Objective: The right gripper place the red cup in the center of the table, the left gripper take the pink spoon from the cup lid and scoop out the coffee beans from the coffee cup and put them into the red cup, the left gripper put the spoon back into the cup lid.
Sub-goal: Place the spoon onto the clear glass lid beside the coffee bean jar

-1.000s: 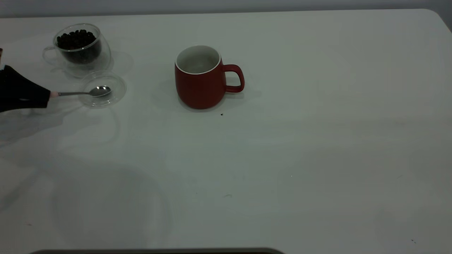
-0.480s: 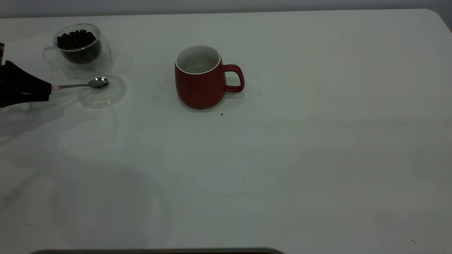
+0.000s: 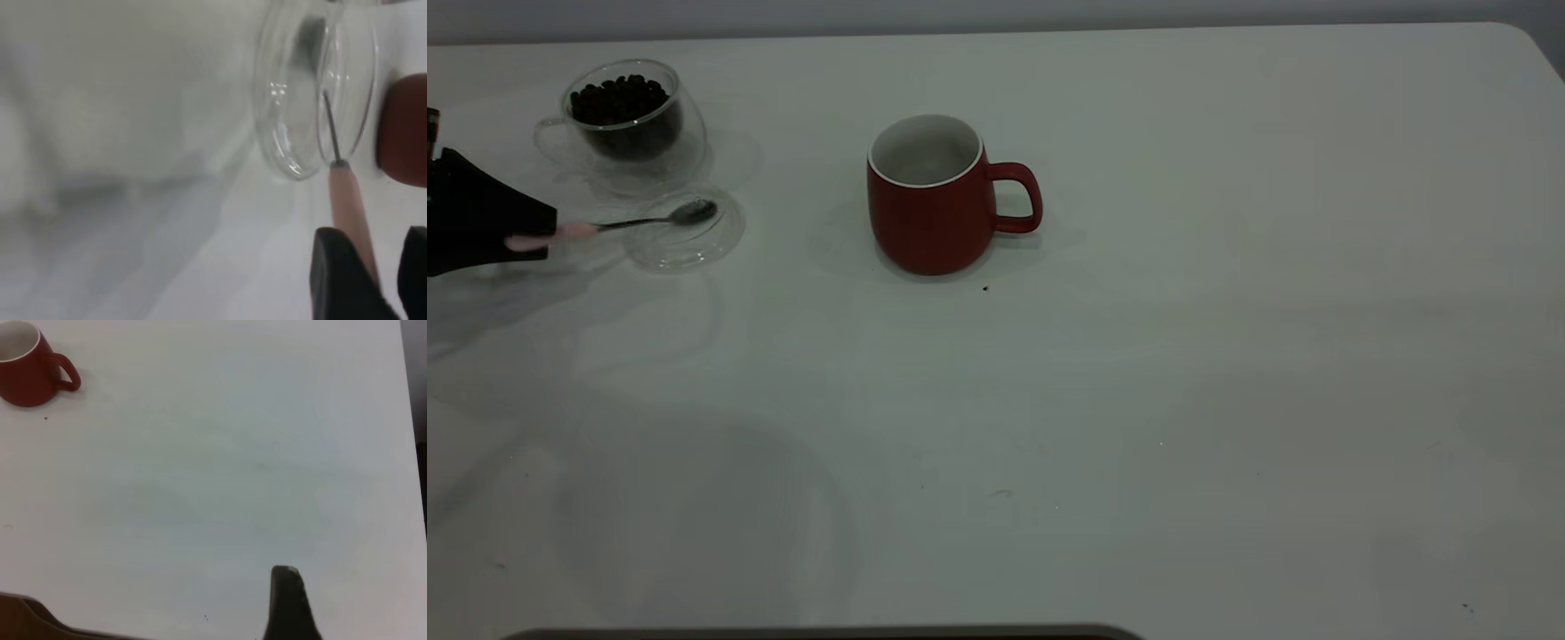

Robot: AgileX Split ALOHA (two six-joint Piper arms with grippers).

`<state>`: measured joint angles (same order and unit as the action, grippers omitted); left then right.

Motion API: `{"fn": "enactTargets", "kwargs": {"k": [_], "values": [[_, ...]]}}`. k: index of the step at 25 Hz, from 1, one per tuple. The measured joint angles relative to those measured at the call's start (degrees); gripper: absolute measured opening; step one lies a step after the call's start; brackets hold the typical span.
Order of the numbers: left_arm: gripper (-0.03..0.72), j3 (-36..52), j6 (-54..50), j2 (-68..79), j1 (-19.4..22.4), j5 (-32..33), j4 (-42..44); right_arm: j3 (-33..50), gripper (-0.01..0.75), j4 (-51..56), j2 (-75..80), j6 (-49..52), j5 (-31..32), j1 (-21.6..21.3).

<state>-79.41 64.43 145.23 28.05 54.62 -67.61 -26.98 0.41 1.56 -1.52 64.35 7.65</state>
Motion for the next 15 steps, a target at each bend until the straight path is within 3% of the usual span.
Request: {"fn": "enactTargets", "kwargs": {"k": [10,15], "values": [[0.330,0.0,0.0,0.0,0.0,-1.3,-4.3,0.0,0.534,0.0,0.0,0.0,0.0,0.0],[0.330,-1.8,0.0,0.0,0.2,3.4,-4.6,0.0,0.534,0.0,0.0,0.0,0.0,0.0]]}}
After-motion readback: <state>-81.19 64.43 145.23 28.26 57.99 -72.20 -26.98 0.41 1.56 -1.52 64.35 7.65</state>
